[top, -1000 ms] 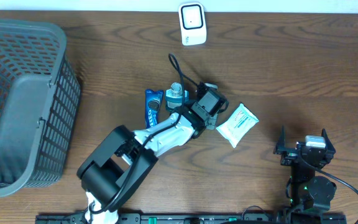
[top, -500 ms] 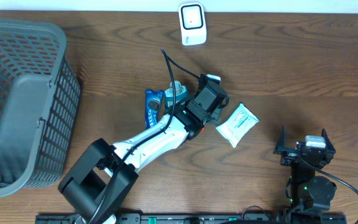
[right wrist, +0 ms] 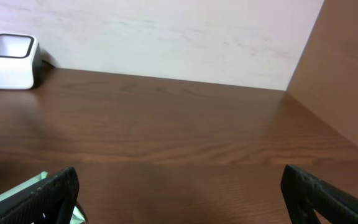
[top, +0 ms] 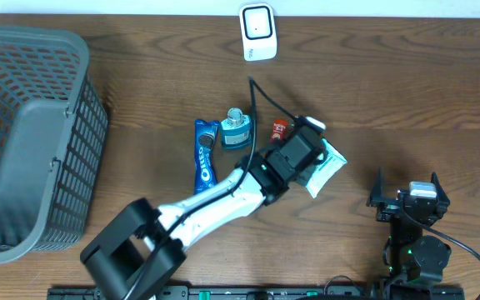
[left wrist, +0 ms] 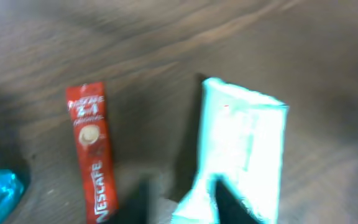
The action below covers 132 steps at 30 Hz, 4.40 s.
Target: Scan the item barcode
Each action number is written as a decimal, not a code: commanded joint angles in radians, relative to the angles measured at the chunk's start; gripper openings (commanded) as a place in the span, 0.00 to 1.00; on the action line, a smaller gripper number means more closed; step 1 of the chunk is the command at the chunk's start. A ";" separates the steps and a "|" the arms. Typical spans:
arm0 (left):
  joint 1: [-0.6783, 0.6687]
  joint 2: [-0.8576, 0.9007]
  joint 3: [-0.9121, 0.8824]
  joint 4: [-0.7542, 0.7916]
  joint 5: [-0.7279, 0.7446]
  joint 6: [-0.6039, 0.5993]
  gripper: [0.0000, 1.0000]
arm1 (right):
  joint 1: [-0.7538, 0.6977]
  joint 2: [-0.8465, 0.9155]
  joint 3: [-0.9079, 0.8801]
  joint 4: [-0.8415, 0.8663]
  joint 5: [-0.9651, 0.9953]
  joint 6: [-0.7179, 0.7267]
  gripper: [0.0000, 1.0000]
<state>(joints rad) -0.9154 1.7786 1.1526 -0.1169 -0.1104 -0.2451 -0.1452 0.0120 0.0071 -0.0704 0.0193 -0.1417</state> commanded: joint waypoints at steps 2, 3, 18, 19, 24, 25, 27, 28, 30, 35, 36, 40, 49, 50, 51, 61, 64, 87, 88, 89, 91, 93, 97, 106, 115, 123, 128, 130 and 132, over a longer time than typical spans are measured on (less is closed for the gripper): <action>0.002 -0.173 0.102 0.005 -0.055 0.160 0.98 | 0.009 -0.005 -0.002 -0.002 0.005 0.006 0.99; 0.007 -0.200 0.114 0.005 -0.085 0.182 0.98 | 0.009 -0.005 -0.002 -0.002 0.005 0.006 0.99; 0.230 -0.478 0.557 -0.096 -0.779 0.921 0.98 | 0.009 -0.005 -0.002 -0.002 0.005 0.006 0.99; 0.243 -0.480 0.578 -0.096 -0.808 0.965 0.98 | 0.009 -0.005 -0.002 -0.002 0.005 0.006 0.99; 0.299 -0.505 0.649 0.052 -0.870 1.152 0.98 | 0.009 -0.005 -0.002 -0.002 0.005 0.006 0.99; 0.302 -0.505 0.661 0.079 -0.883 1.198 0.98 | 0.009 -0.005 -0.002 -0.002 0.005 0.006 0.99; 0.304 -0.505 0.697 0.176 -0.918 1.286 0.98 | 0.009 -0.005 -0.002 -0.002 0.005 0.006 0.99; 0.304 -0.505 0.710 0.220 -0.927 1.315 0.98 | 0.009 -0.005 -0.002 -0.002 0.005 0.006 0.99; 0.304 -0.505 0.738 0.285 -0.927 1.361 0.98 | 0.009 -0.005 -0.002 -0.002 0.005 0.006 0.99; 0.304 -0.499 0.771 0.290 -0.893 1.371 0.98 | 0.009 -0.005 -0.002 -0.002 0.005 0.006 0.99; 0.304 -0.494 0.771 0.282 -0.893 1.371 0.98 | 0.009 -0.005 -0.002 -0.002 0.005 0.006 0.99; 0.327 -0.497 0.760 0.116 -0.891 1.346 0.98 | 0.009 -0.005 -0.002 -0.002 0.005 0.006 0.99; 0.631 -0.655 0.607 -0.316 -0.567 0.904 0.98 | 0.008 -0.005 -0.002 -0.002 0.005 0.006 0.99; 0.667 -0.676 0.588 -0.365 -0.474 0.860 0.98 | 0.008 -0.005 -0.002 -0.002 0.005 0.006 0.99; 0.697 -0.694 0.571 -0.397 -0.393 0.821 0.98 | 0.009 -0.005 -0.002 -0.002 0.005 0.006 0.99; 0.876 -0.869 0.413 -0.464 0.324 0.650 0.98 | 0.009 -0.005 -0.002 -0.002 0.005 0.006 0.99; 0.876 -0.907 0.390 -0.451 0.354 0.650 0.98 | 0.009 -0.005 -0.002 -0.002 0.005 0.006 0.99; 0.876 -1.384 0.090 -0.232 0.357 0.650 0.98 | 0.009 -0.005 -0.002 -0.002 0.005 0.006 0.99; 0.876 -1.403 0.090 -0.233 0.356 0.650 0.98 | 0.008 -0.005 -0.002 -0.002 0.005 0.006 0.99; 0.876 -1.420 0.088 -0.232 0.356 0.650 0.98 | 0.009 -0.005 -0.002 -0.002 0.005 0.006 0.99; 0.876 -1.462 0.085 -0.233 0.352 0.650 0.98 | 0.008 -0.005 -0.002 -0.002 0.005 0.006 0.99; 0.876 -1.500 0.081 -0.232 0.352 0.651 0.98 | 0.009 -0.005 -0.002 -0.002 0.005 0.006 0.99; 0.882 -1.558 0.072 -0.224 0.352 0.651 0.98 | 0.009 -0.005 -0.002 -0.002 0.005 0.006 0.99; 0.887 -1.671 0.026 -0.197 0.326 0.651 0.98 | 0.009 -0.005 -0.002 -0.002 0.005 0.006 0.99; 0.902 -1.770 -0.039 -0.117 0.230 0.650 0.98 | 0.009 -0.005 -0.002 -0.002 0.005 0.006 0.99; 0.906 -1.770 -0.111 -0.019 0.249 0.649 0.98 | 0.008 -0.005 -0.002 -0.002 0.005 0.006 0.99; 0.906 -1.770 -0.195 0.099 0.248 0.599 0.98 | 0.008 -0.005 -0.002 -0.002 0.005 0.006 0.99; 0.906 -1.770 -0.235 0.148 0.248 0.617 0.98 | 0.009 -0.005 -0.002 -0.002 0.005 0.006 0.99; 0.906 -1.770 -0.272 0.180 0.249 0.629 0.98 | 0.009 -0.005 -0.002 -0.002 0.005 0.006 0.99</action>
<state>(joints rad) -0.0135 0.0048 0.9279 0.0334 0.1501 0.3851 -0.1452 0.0120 0.0071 -0.0700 0.0193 -0.1421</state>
